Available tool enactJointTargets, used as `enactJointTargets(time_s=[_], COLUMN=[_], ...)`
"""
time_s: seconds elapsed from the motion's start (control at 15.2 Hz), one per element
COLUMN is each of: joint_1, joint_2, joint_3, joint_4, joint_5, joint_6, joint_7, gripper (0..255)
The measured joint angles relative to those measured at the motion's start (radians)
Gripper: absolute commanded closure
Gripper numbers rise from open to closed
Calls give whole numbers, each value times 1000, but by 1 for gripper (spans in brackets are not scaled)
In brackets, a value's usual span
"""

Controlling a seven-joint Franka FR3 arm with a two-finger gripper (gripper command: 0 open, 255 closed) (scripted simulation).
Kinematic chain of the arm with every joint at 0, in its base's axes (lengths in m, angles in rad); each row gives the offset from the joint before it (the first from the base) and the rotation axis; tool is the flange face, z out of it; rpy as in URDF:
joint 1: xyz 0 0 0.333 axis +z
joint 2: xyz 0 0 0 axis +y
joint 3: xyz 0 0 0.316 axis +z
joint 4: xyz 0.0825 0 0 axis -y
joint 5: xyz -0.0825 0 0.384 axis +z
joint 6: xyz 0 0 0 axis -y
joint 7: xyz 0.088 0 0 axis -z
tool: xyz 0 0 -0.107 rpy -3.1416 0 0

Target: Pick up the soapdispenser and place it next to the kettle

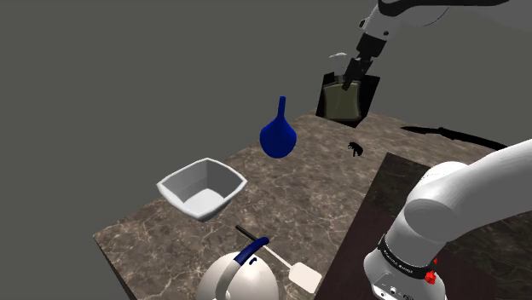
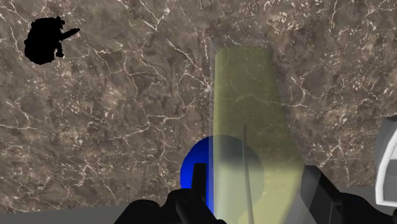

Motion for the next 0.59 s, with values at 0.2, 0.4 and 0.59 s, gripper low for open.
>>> enactJointTargets(time_s=[0.2,0.4,0.59], joint_1=[5,11,25], joint_2=[14,-10,-30], joint_3=[2,46,107], joint_4=[45,25,-7], joint_5=[5,13,30], joint_6=[-32,-36,-23], joint_7=[2,49,118], gripper=[255,255,255])
